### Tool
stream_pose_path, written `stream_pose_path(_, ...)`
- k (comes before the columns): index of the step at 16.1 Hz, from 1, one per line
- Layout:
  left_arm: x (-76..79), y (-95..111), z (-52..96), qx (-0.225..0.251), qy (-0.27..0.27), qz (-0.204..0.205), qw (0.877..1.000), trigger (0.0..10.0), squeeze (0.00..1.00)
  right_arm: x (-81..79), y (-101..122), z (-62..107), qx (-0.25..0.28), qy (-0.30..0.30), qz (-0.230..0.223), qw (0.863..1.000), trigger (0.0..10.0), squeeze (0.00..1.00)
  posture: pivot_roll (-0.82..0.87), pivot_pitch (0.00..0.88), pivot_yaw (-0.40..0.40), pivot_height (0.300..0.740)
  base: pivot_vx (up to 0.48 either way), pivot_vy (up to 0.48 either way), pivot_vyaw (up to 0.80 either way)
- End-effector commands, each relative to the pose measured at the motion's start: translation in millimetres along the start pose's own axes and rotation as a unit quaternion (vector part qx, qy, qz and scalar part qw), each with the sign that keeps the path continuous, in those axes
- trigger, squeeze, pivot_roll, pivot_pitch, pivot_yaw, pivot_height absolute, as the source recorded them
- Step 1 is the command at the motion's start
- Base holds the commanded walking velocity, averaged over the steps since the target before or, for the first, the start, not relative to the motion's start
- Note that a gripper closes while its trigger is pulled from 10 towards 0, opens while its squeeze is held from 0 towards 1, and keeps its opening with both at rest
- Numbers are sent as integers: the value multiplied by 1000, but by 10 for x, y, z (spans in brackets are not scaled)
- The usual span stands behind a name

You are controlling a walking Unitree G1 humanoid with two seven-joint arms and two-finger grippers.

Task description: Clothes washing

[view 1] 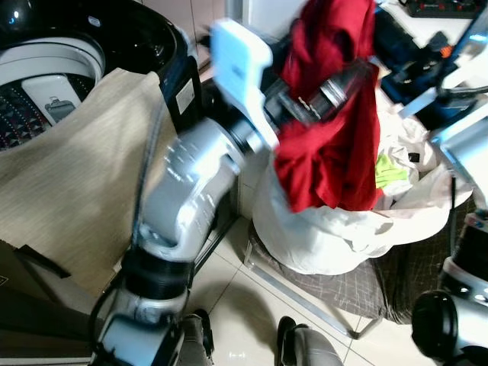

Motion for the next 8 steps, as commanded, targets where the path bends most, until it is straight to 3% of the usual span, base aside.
stream_pose_path(1, 90, -1, -6, -1, -20, -3, 1000, 10000, 0, -117, 5, 14, 3, 19, 4, 1000, 0, 0, -66, 133, -5, 740, 0, 0, 0)
stream_pose_path(3, 143, -29, 10, 3, -32, 6, 999, 10000, 0, -157, -11, -1, 3, 24, -3, 1000, 0, 0, -66, 128, -5, 740, 0, 0, 0)
stream_pose_path(4, 141, -42, 12, 0, -30, 6, 1000, 2941, 0, -166, -21, -6, 2, 25, -5, 1000, 0, 0, -65, 128, -5, 740, 0, 0, 0)
stream_pose_path(5, 116, -70, 12, -8, -23, -2, 1000, 0, 0, -178, -34, -12, 1, 26, -8, 1000, 0, 0, -65, 125, -5, 740, 0, 0, 0)
stream_pose_path(6, 53, -113, 12, -23, -5, -18, 1000, 0, 0, -183, -36, -15, 1, 27, -10, 1000, 0, 0, -64, 122, -4, 740, 0, 0, 0)
stream_pose_path(8, -226, -145, 38, -37, 73, -40, 996, 0, 0, -185, -22, -10, 2, 29, -14, 999, 0, 0, -65, 114, -3, 740, 0, 0, 0)
Point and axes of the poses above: a point about 5 cm out from each wrist's last joint towards the gripper, its own z axis pointing back from the gripper into the wrist, its own y axis along the axis of the wrist's last joint, x = y × z, the point moved 4 cm from there along -z, pointing out of the wrist towards the gripper, and after that the axes turned 5 degrees about -z, right-handed, at the moved point
